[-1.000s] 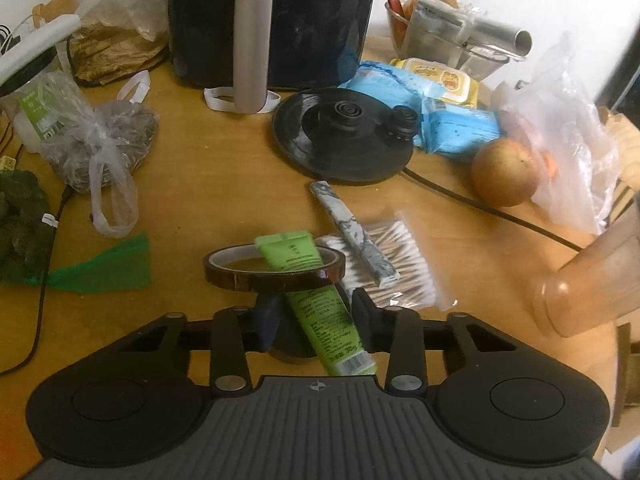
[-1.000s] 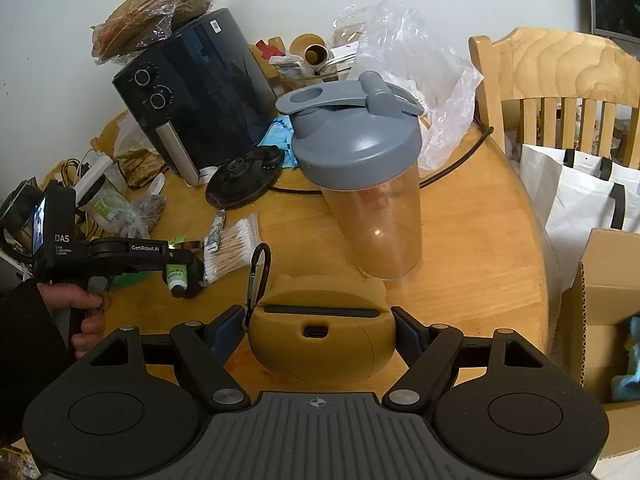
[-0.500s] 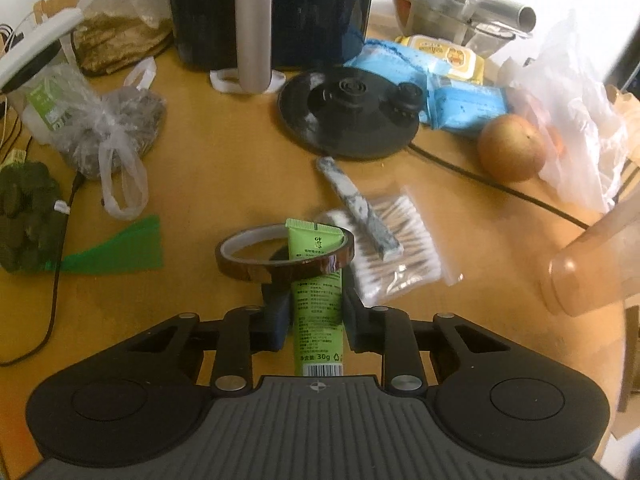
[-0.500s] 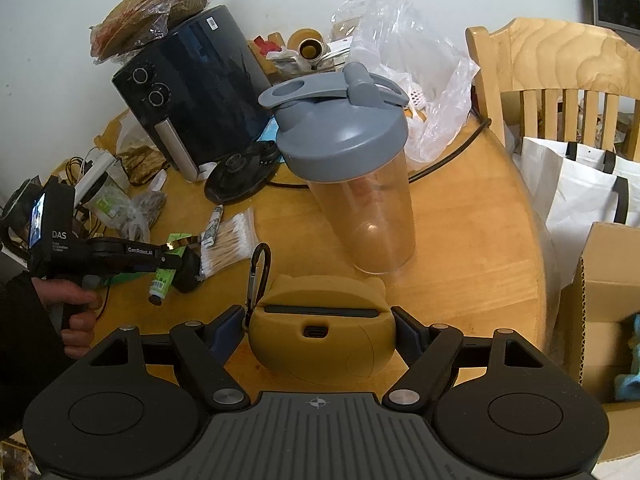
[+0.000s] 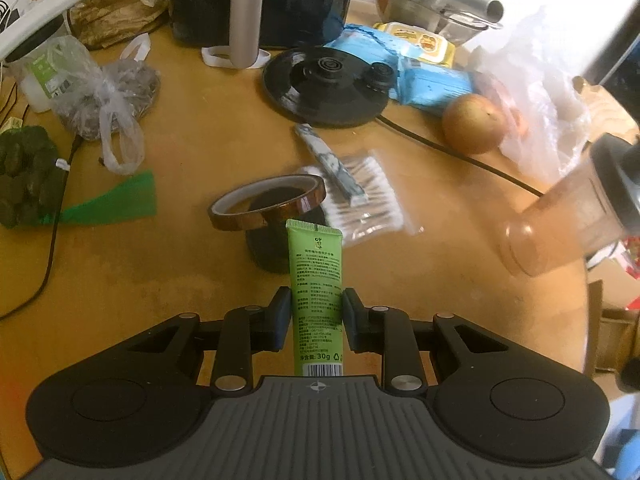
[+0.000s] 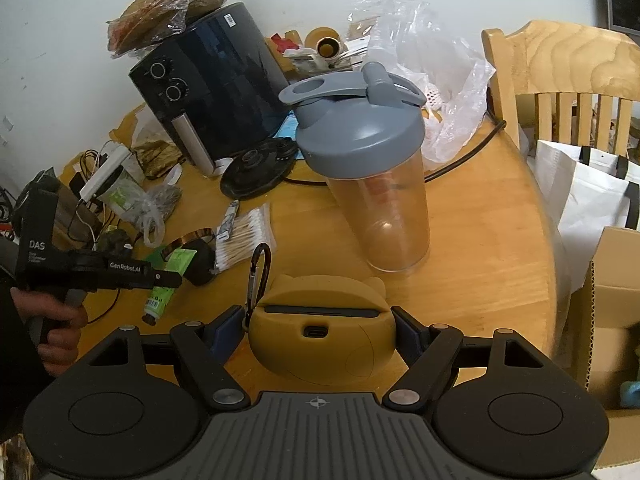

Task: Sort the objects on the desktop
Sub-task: 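Carry the green tube to the box with the left tool while the right holds the case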

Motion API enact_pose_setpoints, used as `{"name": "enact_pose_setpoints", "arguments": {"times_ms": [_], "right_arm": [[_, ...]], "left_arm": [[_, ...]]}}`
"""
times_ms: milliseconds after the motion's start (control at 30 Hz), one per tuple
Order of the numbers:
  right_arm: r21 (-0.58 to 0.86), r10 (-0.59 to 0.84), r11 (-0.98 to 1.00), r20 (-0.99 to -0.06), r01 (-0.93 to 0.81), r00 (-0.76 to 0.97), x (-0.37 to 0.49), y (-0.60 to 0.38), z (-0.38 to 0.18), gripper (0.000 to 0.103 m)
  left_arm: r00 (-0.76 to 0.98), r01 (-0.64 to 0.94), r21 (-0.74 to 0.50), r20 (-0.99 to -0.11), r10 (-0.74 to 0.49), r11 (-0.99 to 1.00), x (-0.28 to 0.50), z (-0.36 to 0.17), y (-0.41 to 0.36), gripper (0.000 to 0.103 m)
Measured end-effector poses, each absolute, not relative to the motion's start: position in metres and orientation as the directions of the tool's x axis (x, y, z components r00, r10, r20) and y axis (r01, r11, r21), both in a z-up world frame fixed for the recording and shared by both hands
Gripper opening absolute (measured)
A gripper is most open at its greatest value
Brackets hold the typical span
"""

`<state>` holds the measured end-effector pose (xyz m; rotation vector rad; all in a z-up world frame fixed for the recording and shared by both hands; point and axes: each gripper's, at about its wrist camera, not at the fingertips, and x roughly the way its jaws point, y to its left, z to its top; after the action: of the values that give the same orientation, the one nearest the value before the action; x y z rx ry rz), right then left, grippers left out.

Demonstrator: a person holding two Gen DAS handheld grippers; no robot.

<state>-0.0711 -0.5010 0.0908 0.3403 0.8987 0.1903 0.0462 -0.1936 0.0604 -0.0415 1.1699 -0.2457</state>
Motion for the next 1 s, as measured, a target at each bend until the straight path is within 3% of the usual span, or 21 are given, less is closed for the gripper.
{"name": "enact_pose_setpoints", "arguments": {"times_ms": [567,1000], "right_arm": [[0.350,0.341,0.930,-0.711,-0.111,0.615,-0.074,-0.487,0.111,0.079],[0.328,0.293,0.942,-0.709,-0.067,0.641,-0.086,-0.458,0.127,0.079]], "left_arm": [[0.483,0.180,-0.139,-0.850,-0.211,0.974,0.002,0.111,-0.167,0.027],[0.527,0.243,-0.089,-0.824,-0.208,0.966,-0.009,0.137,-0.126,0.027]]}}
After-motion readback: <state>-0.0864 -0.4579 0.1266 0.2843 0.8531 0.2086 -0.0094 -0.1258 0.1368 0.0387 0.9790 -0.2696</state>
